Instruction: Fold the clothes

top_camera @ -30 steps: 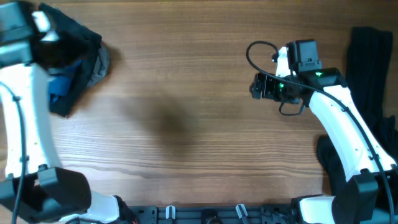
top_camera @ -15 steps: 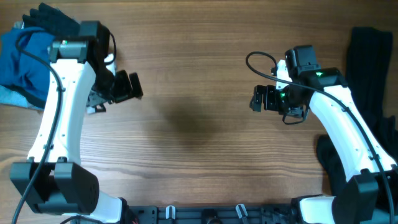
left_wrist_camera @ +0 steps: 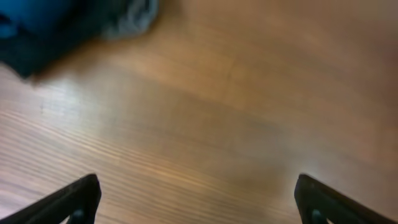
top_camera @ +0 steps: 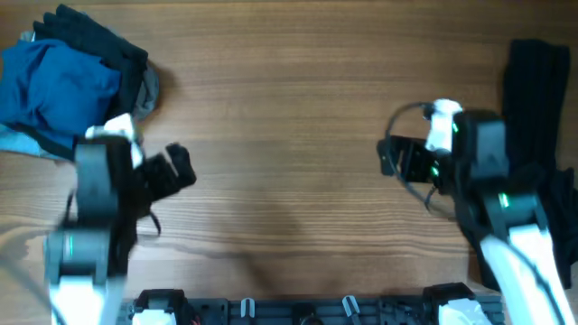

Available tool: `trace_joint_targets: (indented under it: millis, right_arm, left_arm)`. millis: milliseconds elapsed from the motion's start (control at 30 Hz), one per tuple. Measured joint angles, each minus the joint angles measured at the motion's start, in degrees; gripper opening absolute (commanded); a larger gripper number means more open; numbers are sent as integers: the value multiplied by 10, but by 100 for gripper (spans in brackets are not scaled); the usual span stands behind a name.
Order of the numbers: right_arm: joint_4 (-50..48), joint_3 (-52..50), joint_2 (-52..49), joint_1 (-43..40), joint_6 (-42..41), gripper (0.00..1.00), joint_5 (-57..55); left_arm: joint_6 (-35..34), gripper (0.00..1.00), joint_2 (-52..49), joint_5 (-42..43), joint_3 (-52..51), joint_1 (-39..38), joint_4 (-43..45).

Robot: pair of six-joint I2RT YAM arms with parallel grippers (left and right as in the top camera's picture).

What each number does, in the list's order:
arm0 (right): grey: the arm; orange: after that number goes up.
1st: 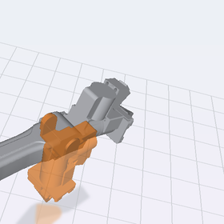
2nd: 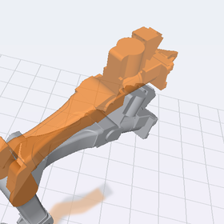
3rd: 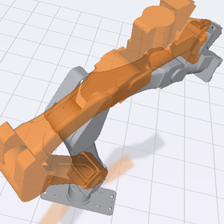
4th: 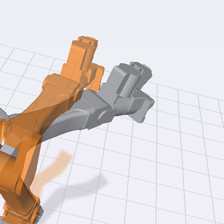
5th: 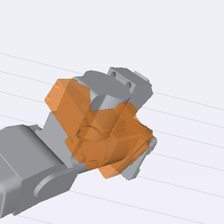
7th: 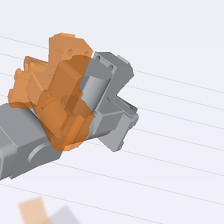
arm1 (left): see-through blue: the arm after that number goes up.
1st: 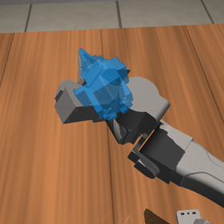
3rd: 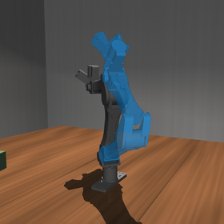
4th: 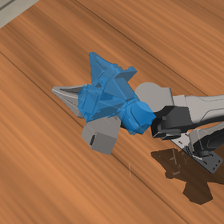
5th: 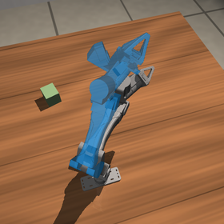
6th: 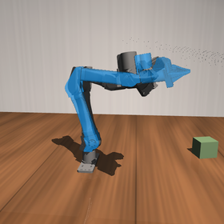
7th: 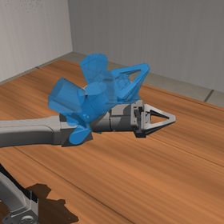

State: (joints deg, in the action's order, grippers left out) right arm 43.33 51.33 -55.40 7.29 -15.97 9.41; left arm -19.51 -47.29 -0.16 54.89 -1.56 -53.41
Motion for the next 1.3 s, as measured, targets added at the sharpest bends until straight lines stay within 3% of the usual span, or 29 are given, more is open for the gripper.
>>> trace_joint_targets:
  millis: [167,333,967,1100,1300]
  right_arm:
    - [3,-38,97,0,-53,100,-60]
    - [3,-41,103,0,-90,100,-76]
    - [3,-48,-24,0,-109,100,-83]
    - [3,-49,22,0,-108,100,-84]
    - [-40,-74,192,0,-78,100,-109]
  left_arm:
    - [-4,100,133,0,-66,0,29]
    - [-6,100,180,0,-68,0,20]
    - [-6,100,183,0,-69,0,11]
    - [-6,100,183,0,-69,0,11]
    - [-6,100,183,0,-69,0,11]
